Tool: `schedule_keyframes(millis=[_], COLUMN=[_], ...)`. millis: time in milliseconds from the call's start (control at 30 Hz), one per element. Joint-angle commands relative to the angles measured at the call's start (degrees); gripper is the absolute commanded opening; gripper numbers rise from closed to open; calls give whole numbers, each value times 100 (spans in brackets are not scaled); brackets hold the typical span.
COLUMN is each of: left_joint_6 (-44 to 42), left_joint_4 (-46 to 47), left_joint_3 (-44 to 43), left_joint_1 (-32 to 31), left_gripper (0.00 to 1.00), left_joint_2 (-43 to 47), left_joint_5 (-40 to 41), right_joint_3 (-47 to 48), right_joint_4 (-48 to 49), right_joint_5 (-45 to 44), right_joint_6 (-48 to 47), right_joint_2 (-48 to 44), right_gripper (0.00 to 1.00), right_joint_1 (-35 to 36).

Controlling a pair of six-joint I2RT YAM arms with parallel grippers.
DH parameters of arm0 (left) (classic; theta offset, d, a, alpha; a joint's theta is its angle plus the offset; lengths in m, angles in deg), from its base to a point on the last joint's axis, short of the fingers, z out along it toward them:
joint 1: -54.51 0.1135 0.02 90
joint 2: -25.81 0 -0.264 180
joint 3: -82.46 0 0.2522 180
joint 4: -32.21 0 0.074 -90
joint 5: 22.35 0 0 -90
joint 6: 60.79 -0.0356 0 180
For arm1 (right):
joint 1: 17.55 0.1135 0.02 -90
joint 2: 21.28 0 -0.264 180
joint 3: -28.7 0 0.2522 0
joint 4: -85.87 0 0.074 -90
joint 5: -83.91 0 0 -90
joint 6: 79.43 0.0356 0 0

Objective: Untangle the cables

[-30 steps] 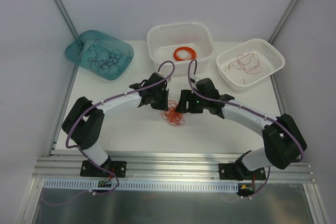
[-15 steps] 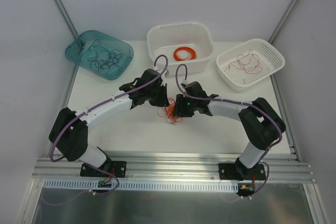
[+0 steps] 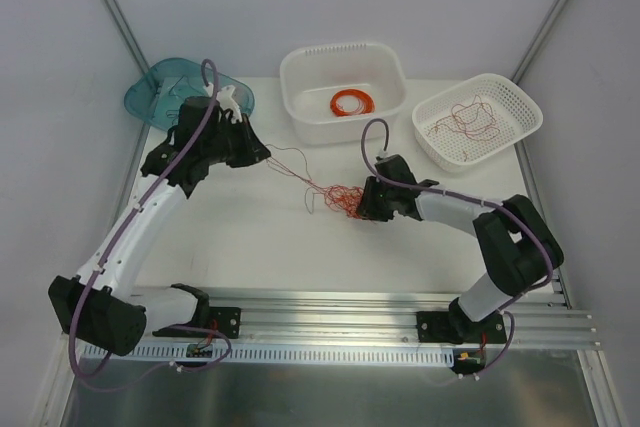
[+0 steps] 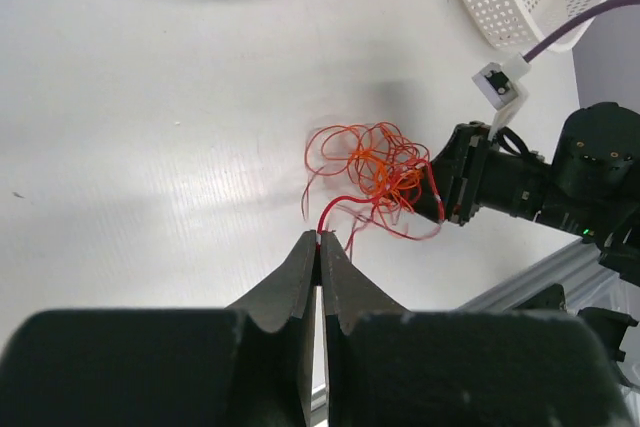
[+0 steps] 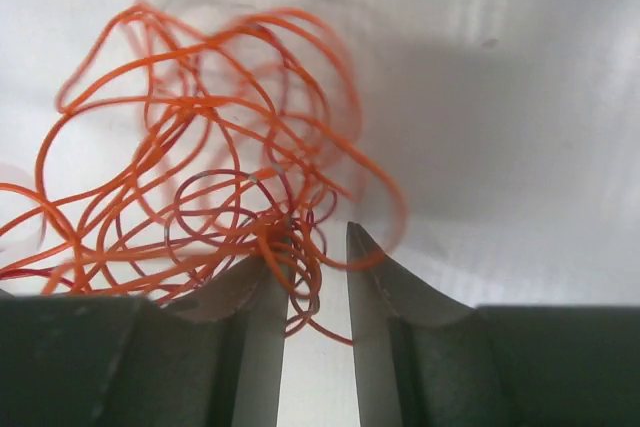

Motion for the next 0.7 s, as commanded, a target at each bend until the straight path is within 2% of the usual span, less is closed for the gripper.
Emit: schedule_keyframes(millis=[0,133,333,500,667], left_joint_6=[-490,-754,-1255,-1685,-2011], left_joint_4=[-346,-592,-1120,-1445,-1639], left_joint_3=[-542,-578,-788,-1034,-1201], left_joint_1=[337,637,1067,1147,1156], left_gripper=[0,0,0,0,0], left_joint_2=[340,367,428,437,437], left_joint_5=[105,413,1334,2449,3066], right_joint_3=[-261,-314,-174,89,546], right_joint_4=[-1104,-1492,-2134,-2599,-2951], right_joint_5=[-968,-1207,-1586,-1709,-1753], right_joint_6=[-175,-456,-790,-1071,-1177], right_joint_2=[-474,-922,-1573,-1951,-2039], right_gripper=[31,34,37,40,43], right_joint_1=[-245,-534,-930,-1185,-1186])
